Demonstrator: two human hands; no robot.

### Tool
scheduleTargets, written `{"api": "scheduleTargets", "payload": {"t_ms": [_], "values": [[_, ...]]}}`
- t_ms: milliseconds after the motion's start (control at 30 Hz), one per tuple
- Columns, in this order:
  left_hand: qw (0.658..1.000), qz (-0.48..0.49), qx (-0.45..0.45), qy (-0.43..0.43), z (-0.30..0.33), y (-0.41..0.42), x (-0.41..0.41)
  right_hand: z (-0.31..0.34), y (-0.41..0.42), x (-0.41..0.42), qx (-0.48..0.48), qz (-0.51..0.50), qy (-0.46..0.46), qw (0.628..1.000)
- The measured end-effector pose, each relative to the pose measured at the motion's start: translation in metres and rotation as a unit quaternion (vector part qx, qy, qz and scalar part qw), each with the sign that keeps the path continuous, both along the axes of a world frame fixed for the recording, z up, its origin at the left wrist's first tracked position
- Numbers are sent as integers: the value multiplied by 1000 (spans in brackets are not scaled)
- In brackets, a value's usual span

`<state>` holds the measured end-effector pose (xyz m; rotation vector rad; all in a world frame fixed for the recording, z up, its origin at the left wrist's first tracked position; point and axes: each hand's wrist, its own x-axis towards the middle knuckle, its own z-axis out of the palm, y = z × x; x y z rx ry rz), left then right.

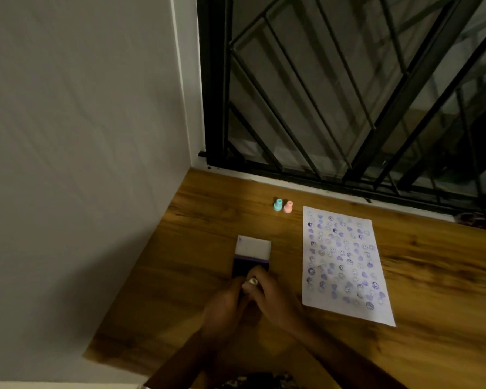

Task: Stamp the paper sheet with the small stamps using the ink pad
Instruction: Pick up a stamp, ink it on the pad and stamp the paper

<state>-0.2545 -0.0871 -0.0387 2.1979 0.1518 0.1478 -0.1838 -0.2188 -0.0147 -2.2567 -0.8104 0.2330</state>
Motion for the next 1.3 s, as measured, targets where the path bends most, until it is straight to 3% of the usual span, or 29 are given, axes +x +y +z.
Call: {"api": "scheduleTargets", "payload": {"t_ms": [200, 300, 400, 467, 533, 700, 833, 933, 1167, 1300], "values": [[998, -22, -47, 18, 5, 5, 0, 8, -3, 5, 5, -2, -22, 1000], [998, 54, -22, -2, 0, 11, -1, 13, -8, 15, -2, -39, -44, 998], [991, 131, -14, 34, -2, 25, 5, 15, -12, 22, -7, -52, -54, 997], [987, 150, 45, 45, -2, 37, 12, 15, -12, 24, -19, -49, -59, 997], [987, 137, 77, 42, 0, 43, 17, 14, -10, 26, -32, -45, -62, 997], [997, 54, 41, 40, -8, 34, 19, 15, 5, 30, -84, -24, -113, 990], [993, 44, 98, 44, -18, 31, 18, 14, 17, 34, -191, 32, -149, 970], [989, 53, 128, 50, -20, 28, 20, 8, 21, 36, -259, 58, -122, 956], [979, 65, 184, 54, -24, 24, 19, 6, 24, 37, -244, 55, -199, 948], [975, 66, 200, 72, -21, 25, 21, 0, 25, 39, -244, 56, -191, 949]]}}
